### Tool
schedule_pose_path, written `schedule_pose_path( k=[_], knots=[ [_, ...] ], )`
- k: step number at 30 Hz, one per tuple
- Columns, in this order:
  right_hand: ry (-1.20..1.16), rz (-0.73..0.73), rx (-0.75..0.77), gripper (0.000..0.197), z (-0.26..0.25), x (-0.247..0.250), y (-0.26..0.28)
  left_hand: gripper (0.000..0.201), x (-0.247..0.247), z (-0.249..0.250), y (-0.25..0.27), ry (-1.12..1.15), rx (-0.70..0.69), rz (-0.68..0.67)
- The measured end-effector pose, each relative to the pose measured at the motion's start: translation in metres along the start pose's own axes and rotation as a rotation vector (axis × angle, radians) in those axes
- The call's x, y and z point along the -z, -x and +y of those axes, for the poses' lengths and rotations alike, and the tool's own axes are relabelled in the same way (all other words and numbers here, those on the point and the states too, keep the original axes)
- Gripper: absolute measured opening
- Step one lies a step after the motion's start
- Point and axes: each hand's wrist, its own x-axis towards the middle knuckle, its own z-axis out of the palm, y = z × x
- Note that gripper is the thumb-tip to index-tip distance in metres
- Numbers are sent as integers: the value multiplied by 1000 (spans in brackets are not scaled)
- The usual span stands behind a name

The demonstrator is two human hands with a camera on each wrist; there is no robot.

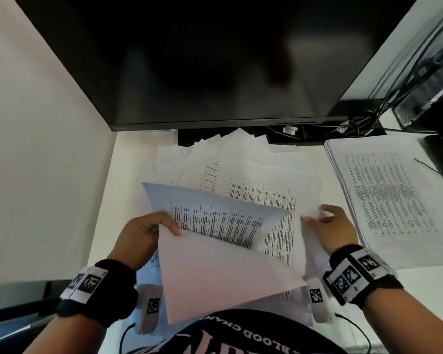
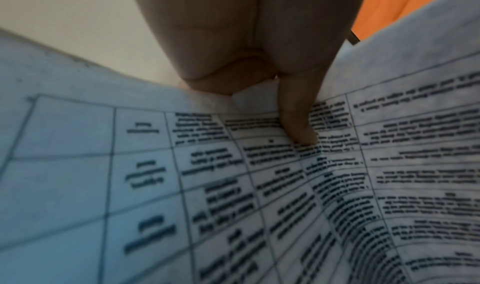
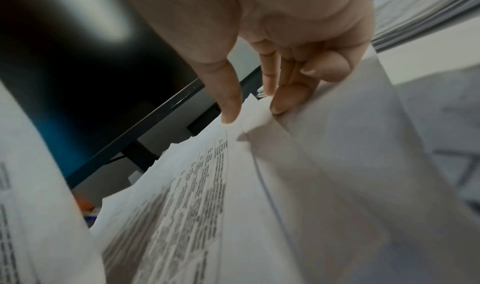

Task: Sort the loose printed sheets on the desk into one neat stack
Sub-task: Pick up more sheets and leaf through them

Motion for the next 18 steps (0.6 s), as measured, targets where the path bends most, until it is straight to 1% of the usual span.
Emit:
schedule_pose_path(
  k=[1, 3, 5, 7, 8, 10, 11, 12, 13, 14, 15, 16, 18],
  knots=[
    [-14, -1, -33, 54, 1, 1, -2, 52, -2, 2, 0, 5, -3, -5],
    [-26, -27, -65, 53, 3, -1, -5, 54, -4, 5, 0, 24, -2, -19],
    [34, -94, -37, 50, 5, -3, -9, 52, -4, 10, -2, 24, -4, -4],
    [59, -113, -13, 46, 6, -4, -11, 58, -3, 15, -4, 47, -22, 53],
    [76, -122, -5, 42, 6, -4, -12, 61, -3, 19, -6, 104, -21, 93],
    [146, -188, 24, 33, 4, -6, -12, 71, 0, 17, -10, 208, 54, 193],
    [169, -232, 30, 30, 3, -8, -11, 78, 1, 12, -13, 211, 114, 225],
    [173, -260, 42, 31, 2, -11, -10, 77, 2, 4, -18, 182, 167, 226],
    [175, -274, 53, 33, 2, -14, -8, 62, 2, -3, -22, 125, 206, 196],
    [179, -275, 66, 34, 1, -19, -7, 40, 0, -10, -25, 59, 248, 155],
    [187, -271, 83, 33, 0, -23, -6, 38, -3, -16, -27, 14, 289, 131],
    [206, -266, 103, 31, -1, -29, -5, 45, -7, -21, -28, 2, 329, 115],
    [258, -260, 156, 24, -3, -37, -2, 38, -18, -19, -30, 13, 358, 128]
  ],
)
